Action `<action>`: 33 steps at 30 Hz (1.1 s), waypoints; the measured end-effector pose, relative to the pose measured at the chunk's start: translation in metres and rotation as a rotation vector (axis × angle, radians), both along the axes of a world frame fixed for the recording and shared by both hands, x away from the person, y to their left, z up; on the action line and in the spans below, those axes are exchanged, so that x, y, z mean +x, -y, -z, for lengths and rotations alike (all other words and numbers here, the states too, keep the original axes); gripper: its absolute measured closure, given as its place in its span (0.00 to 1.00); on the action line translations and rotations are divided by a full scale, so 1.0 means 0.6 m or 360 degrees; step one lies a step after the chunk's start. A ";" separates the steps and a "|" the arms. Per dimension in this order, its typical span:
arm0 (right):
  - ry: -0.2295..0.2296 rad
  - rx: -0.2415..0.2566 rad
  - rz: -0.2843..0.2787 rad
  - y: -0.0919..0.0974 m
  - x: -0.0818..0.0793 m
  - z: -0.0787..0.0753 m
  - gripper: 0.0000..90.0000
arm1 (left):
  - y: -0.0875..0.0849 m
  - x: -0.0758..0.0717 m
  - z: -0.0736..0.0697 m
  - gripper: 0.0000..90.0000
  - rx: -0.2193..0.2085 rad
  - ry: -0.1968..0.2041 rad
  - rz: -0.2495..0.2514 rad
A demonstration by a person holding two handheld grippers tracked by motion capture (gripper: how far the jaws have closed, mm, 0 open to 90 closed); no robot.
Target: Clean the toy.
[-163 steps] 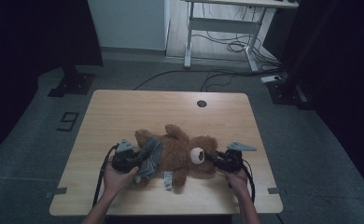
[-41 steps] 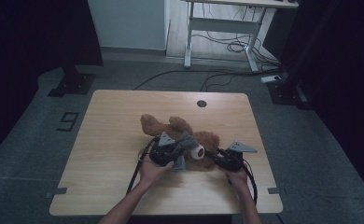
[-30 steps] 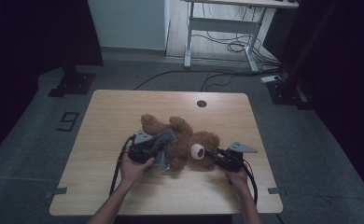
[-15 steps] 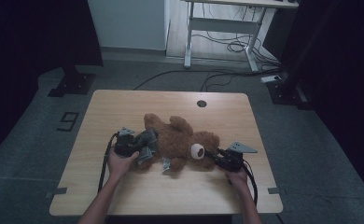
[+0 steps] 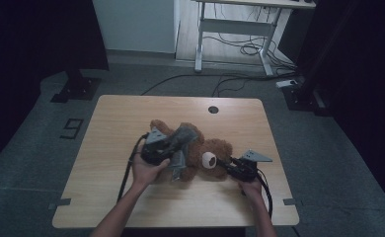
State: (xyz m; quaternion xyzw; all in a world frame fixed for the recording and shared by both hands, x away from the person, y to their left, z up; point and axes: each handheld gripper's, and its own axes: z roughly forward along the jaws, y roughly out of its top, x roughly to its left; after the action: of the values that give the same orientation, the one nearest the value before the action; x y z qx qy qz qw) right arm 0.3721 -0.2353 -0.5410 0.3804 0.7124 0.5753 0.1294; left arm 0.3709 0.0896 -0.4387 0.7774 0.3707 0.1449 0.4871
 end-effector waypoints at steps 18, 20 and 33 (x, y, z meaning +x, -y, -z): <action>0.0011 -0.0026 -0.0001 -0.001 -0.002 -0.002 0.70 | -0.041 0.081 0.013 0.86 0.0120 -0.0113 -0.0218; 0.0011 -0.0024 -0.0002 -0.001 -0.002 -0.002 0.70 | -0.062 0.090 0.016 0.86 0.0136 -0.0138 -0.0266; 0.0006 -0.0012 -0.0003 0.000 -0.001 -0.001 0.70 | -0.095 0.077 0.005 0.86 0.0142 -0.0106 -0.0328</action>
State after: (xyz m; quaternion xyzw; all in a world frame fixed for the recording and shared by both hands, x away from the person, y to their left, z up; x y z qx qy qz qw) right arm 0.3717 -0.2352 -0.5406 0.3783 0.7147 0.5734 0.1316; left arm 0.4171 0.1468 -0.4419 0.7604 0.4580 0.1847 0.4218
